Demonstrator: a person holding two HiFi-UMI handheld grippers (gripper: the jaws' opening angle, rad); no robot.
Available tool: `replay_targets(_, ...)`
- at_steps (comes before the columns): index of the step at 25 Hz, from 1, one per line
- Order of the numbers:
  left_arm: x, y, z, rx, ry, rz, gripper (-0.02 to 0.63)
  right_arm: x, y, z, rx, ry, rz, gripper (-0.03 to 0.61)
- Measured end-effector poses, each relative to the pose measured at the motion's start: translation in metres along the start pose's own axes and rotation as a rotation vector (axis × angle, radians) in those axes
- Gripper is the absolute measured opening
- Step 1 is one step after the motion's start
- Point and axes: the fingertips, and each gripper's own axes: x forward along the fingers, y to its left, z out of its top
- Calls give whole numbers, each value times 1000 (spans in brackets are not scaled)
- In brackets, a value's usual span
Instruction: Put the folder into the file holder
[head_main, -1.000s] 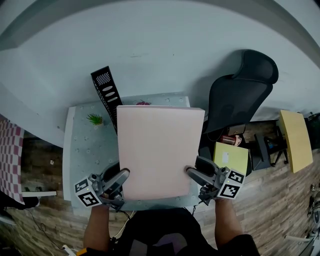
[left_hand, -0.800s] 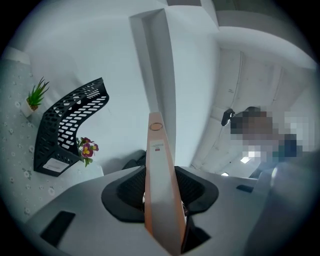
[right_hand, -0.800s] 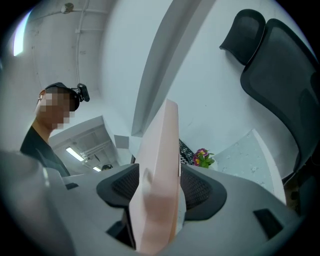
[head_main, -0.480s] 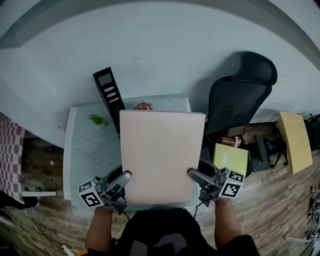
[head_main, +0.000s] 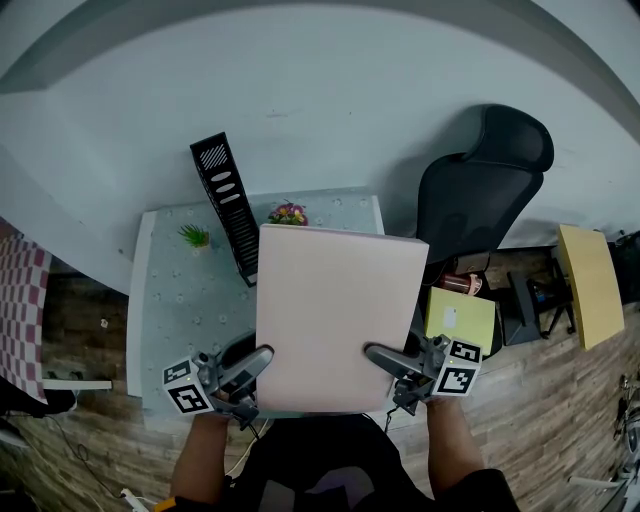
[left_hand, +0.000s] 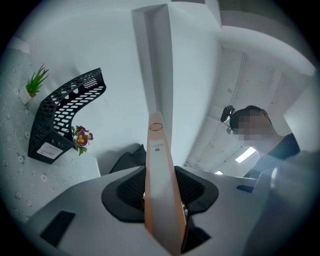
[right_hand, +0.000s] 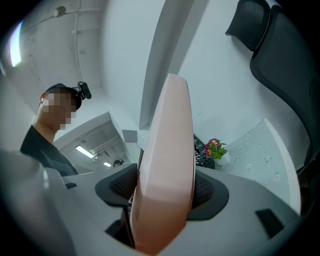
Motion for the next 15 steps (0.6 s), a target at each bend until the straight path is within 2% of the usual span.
replay_targets(3, -1, -2, 0, 11, 2, -1, 179, 0, 2, -1, 6, 7, 11, 291)
replay_targets(11, -2, -1, 5, 47, 4, 22, 196, 0, 14, 9, 52, -57, 97, 200)
replay_targets(15, -13, 2, 24, 86, -54, 76, 196, 4, 18, 19, 38, -76, 107, 181)
